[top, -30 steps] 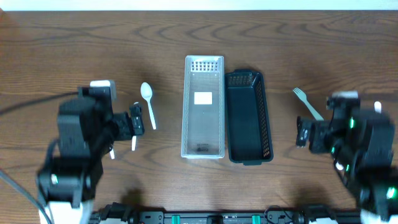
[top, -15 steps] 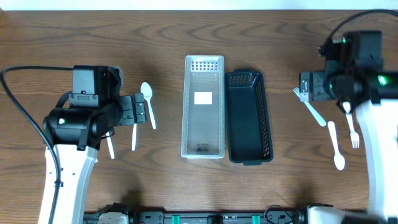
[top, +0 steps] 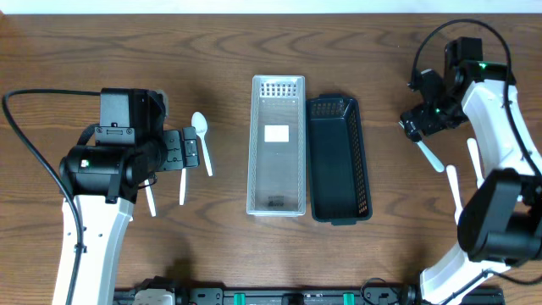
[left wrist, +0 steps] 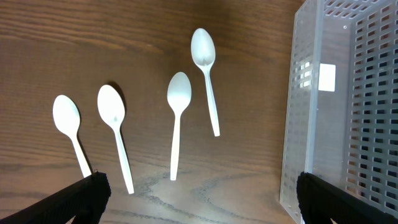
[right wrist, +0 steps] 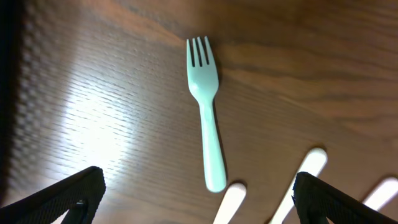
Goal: Pack container
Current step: 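Raise the right gripper and move it over the white forks, then lower the right gripper and grasp a white fork by its head, then carry the fork left and drop it into the dark green basket, then move the right gripper back over the white spoon on the right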
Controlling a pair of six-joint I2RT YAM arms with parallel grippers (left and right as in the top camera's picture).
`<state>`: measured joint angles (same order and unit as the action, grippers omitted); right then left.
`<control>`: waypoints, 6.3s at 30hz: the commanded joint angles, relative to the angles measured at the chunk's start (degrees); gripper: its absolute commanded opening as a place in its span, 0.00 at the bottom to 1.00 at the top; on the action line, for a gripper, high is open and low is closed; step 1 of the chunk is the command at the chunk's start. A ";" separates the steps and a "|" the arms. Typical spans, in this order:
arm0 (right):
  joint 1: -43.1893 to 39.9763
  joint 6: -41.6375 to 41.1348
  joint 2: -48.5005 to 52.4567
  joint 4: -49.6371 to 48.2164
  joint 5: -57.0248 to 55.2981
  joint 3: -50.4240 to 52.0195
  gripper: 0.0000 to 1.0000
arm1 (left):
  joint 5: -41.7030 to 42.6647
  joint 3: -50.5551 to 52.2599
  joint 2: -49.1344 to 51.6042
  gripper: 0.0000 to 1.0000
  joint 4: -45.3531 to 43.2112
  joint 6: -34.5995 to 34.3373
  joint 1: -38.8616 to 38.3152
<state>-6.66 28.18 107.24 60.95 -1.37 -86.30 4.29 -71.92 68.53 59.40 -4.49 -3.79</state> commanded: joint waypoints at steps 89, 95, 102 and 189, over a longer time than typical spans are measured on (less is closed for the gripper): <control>13.44 -48.41 -10.95 2.45 3.08 -8.68 0.01 | -0.50 -0.96 0.22 0.98 0.15 0.11 0.24; 22.60 -53.16 -11.30 6.05 1.01 -7.48 0.01 | -0.52 -0.96 0.22 0.98 0.13 0.11 0.24; 28.35 -59.04 -9.03 1.73 -0.11 3.32 0.01 | -0.50 -0.96 0.22 0.98 0.15 0.09 0.24; -23.32 -5.81 -27.67 -12.59 -5.07 40.35 0.95 | -0.52 -0.96 0.28 0.98 0.13 0.13 0.24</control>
<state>-28.34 18.41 77.80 48.45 -5.87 -46.15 4.27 -71.94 68.53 59.42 -4.49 -3.79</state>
